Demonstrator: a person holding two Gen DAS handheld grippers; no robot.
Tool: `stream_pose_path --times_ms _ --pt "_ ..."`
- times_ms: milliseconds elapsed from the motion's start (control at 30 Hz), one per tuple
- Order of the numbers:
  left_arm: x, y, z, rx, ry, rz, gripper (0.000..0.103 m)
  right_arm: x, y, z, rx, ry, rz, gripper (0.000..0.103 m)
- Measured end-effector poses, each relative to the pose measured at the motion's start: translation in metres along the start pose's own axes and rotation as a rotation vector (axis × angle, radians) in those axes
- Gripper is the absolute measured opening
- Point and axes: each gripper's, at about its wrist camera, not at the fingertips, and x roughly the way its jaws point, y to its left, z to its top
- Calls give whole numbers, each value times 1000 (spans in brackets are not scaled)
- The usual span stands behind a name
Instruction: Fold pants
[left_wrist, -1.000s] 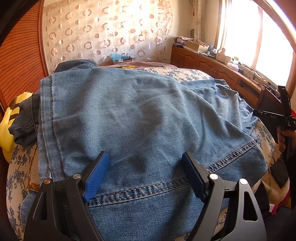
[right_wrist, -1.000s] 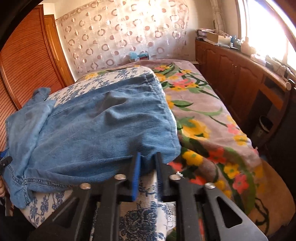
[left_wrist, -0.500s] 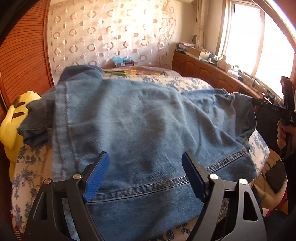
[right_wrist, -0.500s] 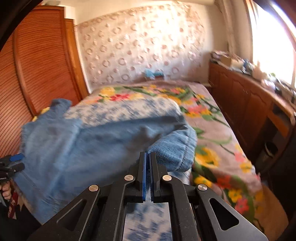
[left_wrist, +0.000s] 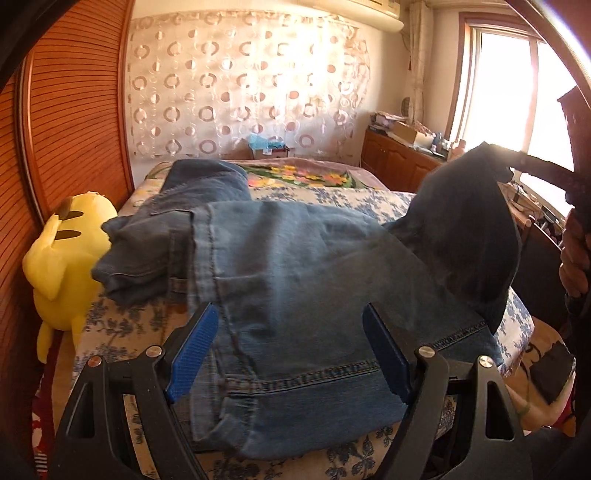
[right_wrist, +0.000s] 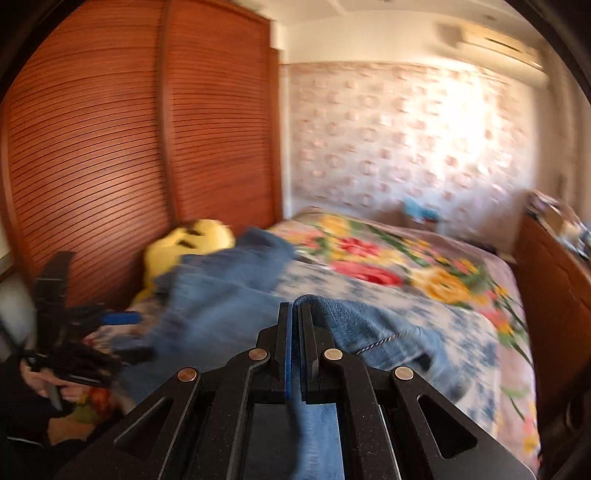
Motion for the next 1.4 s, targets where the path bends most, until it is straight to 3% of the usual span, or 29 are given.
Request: stream_pose_path --times_ms 100,233,467,633,1000,1133,1400 --pt "-3 6 0 -13 -6 7 81 12 22 7 -36 17 81 3" --pt "-4 11 -2 -18 -4 12 81 26 33 3 -69 50 109 7" --pt "1 9 -4 -13 8 -1 81 42 9 7 -25 68 33 20" --pt "7 -2 -4 10 21 -18 81 65 5 1 35 109 -16 36" --pt "5 -23 -8 37 37 -47 81 108 -13 -21 128 231 -52 38" --pt "-3 -32 -6 61 25 -65 81 124 -15 -27 148 270 -23 38" --pt "2 -48 -14 105 57 -102 81 140 -17 -30 164 305 -52 38"
